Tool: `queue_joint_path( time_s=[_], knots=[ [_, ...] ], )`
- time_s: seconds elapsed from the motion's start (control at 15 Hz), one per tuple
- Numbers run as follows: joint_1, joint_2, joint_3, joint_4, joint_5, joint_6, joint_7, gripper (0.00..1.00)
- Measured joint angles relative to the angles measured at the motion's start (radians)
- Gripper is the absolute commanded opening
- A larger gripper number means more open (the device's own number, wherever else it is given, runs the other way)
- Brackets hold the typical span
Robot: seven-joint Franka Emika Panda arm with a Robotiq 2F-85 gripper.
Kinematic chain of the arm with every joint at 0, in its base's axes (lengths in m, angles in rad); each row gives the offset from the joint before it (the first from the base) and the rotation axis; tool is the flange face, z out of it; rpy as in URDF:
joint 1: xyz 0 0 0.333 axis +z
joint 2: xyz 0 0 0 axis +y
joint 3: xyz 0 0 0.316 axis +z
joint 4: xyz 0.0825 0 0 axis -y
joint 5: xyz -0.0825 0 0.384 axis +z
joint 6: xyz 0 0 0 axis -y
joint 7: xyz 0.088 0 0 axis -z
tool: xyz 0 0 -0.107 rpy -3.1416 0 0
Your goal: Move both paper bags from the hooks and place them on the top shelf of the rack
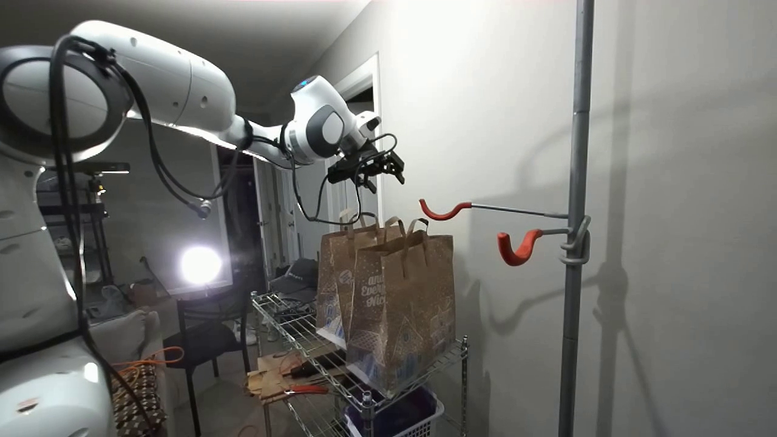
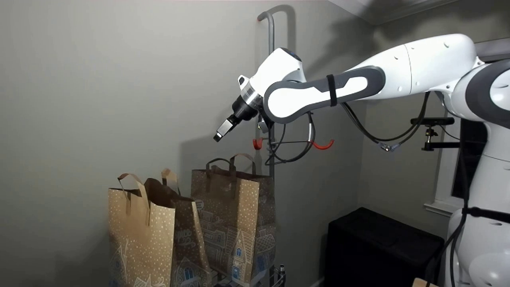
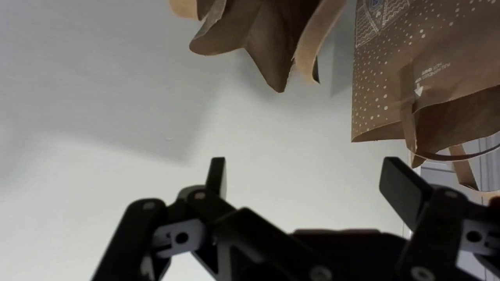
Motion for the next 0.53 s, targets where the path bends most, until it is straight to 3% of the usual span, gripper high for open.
queue_joint_path(
  time_s=[0.27,0.53],
  knots=[
    [0.001,-0.037,0.008,-0.002,0.001,-0.015,0.009,1.00],
    [0.005,-0.103,0.024,-0.005,0.010,-0.174,0.045,1.00]
  ],
)
